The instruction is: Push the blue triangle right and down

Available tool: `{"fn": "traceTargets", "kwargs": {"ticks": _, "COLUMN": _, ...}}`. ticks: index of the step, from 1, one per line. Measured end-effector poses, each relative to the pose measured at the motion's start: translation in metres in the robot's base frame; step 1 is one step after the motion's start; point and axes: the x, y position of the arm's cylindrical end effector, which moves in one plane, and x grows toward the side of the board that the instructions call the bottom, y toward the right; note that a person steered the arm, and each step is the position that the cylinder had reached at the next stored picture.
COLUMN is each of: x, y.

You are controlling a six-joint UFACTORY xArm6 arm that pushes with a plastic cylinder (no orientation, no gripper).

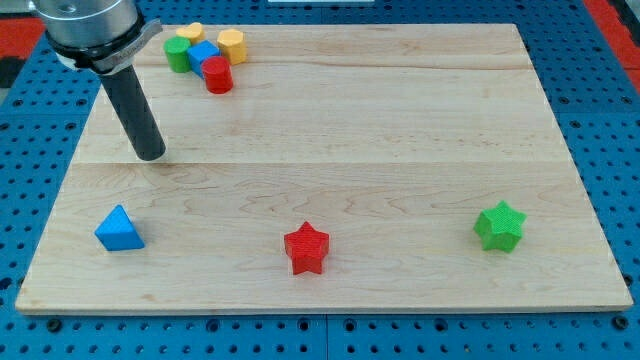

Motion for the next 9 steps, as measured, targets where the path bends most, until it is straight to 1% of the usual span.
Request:
{"fn": "traceTargets", "kwargs": {"ticks": 2, "x": -0.002, "y": -0.012}}
{"fn": "traceTargets", "kwargs": {"ticks": 3, "x": 0.008, "y": -0.031}}
{"fn": "traceTargets", "kwargs": {"ticks": 4, "x": 0.023, "y": -0.068}}
{"fn": "traceTargets", "kwargs": {"ticks": 5, "x": 0.045, "y": -0.084}}
{"fn": "traceTargets", "kwargs": {"ticks": 6, "x": 0.091, "y": -0.083}}
{"fn": "traceTargets", "kwargs": {"ticks": 8, "x": 0.092, "y": 0.016}}
{"fn": "traceTargets", "kwargs": {"ticks": 9, "x": 0.1, "y": 0.017}}
